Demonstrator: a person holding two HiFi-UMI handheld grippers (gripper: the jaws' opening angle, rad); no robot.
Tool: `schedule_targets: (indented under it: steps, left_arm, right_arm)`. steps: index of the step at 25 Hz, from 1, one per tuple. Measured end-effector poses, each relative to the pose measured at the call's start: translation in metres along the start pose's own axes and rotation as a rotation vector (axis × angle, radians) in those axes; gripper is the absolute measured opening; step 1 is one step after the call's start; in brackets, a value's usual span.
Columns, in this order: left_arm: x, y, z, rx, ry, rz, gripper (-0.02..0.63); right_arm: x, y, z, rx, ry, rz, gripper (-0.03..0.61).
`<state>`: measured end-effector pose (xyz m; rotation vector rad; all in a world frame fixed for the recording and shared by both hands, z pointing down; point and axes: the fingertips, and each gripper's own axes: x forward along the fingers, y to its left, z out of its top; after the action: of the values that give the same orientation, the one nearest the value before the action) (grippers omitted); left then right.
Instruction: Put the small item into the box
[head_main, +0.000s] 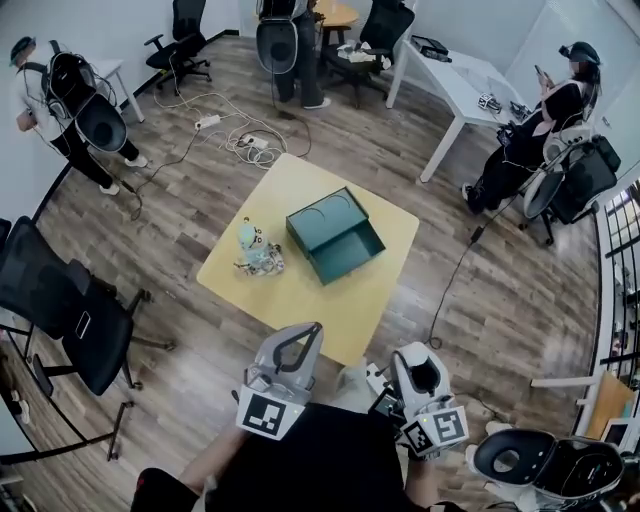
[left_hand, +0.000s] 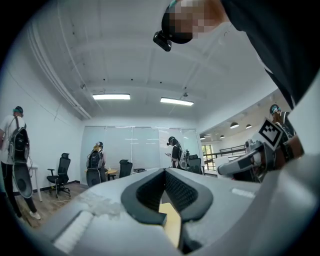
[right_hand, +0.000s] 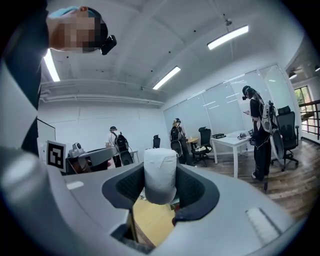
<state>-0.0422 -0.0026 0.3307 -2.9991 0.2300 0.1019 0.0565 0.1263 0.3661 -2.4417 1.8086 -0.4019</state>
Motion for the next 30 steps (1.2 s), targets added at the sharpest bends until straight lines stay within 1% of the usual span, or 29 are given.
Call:
schedule_targets:
  steps: [3,8,11,15,21,27,30]
  left_arm:
    - [0.02,0.006,-0.002,-0.004,-0.002,0.04,0.002]
    - [0.064,0.013,-0.009,-0.002,0.033,0.109,0.002]
    - [0.089,0.023,-0.009,-0.006,0.057,0.167,0.002]
    - [0.112,0.032,-0.013,0.015,0.08,0.239,0.002]
    - [0.146,0.035,-0.022,0.004,0.127,0.358,0.002]
    - [0.169,0.04,-0.033,0.01,0.159,0.461,0.002]
    - [0.176,0.046,-0.044,-0.022,0.177,0.531,0.002]
  right_arm:
    - [0.023,-0.016,0.004,-0.016,0.025,0.054,0.184]
    - [0.062,-0.057,0.016,-0.026,0.067,0.152,0.184]
    - [0.09,-0.08,0.028,-0.045,0.092,0.218,0.184]
    - [0.121,-0.104,0.038,-0.08,0.125,0.305,0.184]
    - [0.163,-0.142,0.049,-0.124,0.179,0.443,0.184]
    - [0.207,-0.156,0.044,-0.193,0.237,0.594,0.184]
    - [0.227,-0.156,0.039,-0.238,0.267,0.677,0.184]
